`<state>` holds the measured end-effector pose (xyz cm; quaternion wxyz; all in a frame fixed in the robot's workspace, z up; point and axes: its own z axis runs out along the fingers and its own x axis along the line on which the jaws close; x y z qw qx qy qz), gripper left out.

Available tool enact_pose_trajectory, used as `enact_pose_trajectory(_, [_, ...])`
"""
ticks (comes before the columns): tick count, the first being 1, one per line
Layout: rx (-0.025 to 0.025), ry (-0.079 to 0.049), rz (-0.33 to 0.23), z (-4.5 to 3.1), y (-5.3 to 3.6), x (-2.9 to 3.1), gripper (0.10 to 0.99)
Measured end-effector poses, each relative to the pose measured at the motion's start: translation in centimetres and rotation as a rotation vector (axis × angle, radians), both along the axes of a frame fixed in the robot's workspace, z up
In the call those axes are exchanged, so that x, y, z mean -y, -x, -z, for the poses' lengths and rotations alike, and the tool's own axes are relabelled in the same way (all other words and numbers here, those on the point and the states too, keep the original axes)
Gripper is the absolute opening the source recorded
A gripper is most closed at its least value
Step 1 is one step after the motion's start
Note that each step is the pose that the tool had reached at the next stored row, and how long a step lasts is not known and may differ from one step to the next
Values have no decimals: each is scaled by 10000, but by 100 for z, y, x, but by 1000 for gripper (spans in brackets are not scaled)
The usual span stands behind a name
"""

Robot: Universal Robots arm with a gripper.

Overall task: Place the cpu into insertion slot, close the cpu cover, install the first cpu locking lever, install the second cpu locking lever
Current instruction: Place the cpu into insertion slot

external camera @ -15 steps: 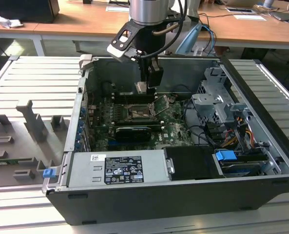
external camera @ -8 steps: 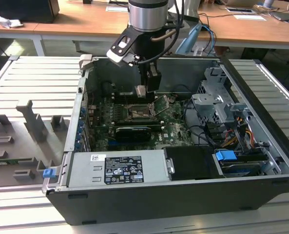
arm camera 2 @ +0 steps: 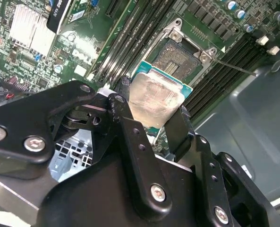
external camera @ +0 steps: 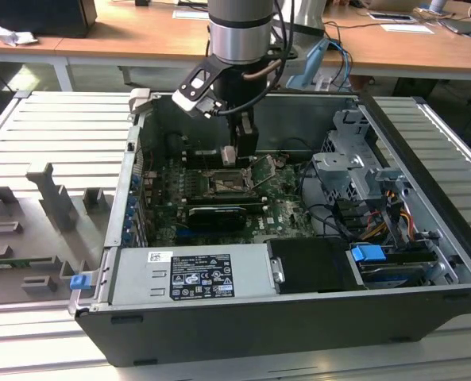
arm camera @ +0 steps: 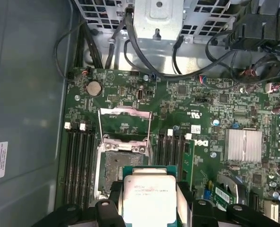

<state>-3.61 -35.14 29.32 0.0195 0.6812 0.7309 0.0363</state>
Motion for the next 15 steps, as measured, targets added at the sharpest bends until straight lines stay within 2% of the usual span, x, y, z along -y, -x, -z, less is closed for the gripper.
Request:
enact_pose_trajectory(11, [2,-6,-36,166,8,-7,537])
enact_pose_trajectory(15, [5,-8,-42,268,23,-27,537])
